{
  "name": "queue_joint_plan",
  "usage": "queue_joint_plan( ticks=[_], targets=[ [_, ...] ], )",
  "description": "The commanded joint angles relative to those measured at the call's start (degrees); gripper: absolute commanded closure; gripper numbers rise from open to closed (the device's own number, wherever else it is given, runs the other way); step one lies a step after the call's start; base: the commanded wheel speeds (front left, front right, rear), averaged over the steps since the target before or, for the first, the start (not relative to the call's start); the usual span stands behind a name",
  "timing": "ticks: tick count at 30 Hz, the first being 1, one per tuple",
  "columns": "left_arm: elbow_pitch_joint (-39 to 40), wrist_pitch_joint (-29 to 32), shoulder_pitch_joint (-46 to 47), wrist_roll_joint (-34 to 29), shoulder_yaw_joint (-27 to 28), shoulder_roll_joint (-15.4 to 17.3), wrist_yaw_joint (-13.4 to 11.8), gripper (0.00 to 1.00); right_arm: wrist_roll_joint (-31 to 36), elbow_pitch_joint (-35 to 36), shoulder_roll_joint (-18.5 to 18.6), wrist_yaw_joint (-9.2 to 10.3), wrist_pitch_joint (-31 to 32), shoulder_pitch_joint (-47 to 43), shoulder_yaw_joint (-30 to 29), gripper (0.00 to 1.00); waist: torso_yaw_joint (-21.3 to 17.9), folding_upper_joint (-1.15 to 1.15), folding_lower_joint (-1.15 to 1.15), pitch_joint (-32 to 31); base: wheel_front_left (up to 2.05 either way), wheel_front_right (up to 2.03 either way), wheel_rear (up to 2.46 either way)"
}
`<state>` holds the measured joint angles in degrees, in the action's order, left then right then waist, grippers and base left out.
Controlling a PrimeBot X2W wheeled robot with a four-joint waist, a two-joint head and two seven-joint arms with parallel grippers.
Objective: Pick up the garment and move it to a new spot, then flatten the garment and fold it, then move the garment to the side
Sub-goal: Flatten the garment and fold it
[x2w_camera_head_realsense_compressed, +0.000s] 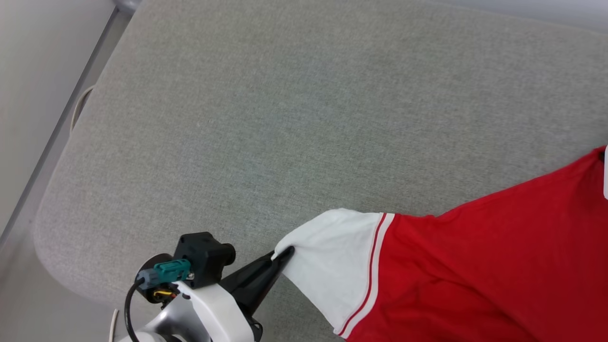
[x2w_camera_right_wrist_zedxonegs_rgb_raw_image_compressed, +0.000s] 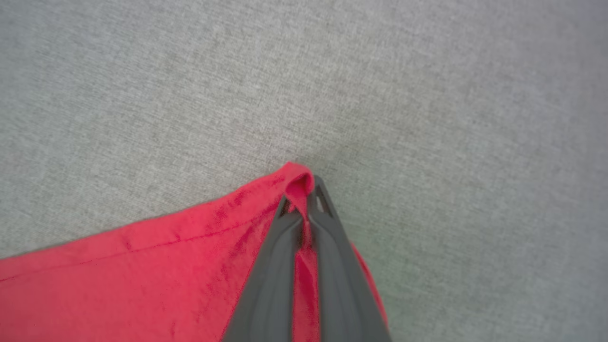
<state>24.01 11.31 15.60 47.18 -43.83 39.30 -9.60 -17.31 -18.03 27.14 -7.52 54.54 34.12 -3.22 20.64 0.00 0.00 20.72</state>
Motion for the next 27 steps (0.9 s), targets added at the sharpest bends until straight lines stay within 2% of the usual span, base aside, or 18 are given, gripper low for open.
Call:
queue_joint_plan(
  ticks=[1,14,18,27],
  targets=[
    [0.1,-0.5,-0.1,0.0,0.3,0.4,-0.3,1.00,-0.3,-0.2,0.0,0.06,-1.0,0.7,0.1,1.00,-1.1,0.00,0.00,-1.3,0.00,0.00,0.00],
    [0.9,-2.6,-1.1,0.1,3.4,2.7,-1.9,1.00,-3.7,-1.7,1.1,0.06,-9.2,2.3,2.1,1.00,-5.7,0.00,0.00,-8.1,0.00,0.00,0.00],
    [1.5,-4.0,0.2,0.4,6.0,3.5,-2.7,1.00,-5.3,-0.1,1.5,0.06,-11.4,3.0,3.0,1.00,-7.3,0.00,0.00,-11.0,0.00,0.00,0.00],
    [3.5,-5.2,4.7,1.2,14.1,7.5,-4.7,1.00,-9.0,6.8,2.9,0.06,-13.7,5.3,4.2,1.00,-11.9,0.00,0.00,-16.3,0.00,0.00,0.00]
  ],
)
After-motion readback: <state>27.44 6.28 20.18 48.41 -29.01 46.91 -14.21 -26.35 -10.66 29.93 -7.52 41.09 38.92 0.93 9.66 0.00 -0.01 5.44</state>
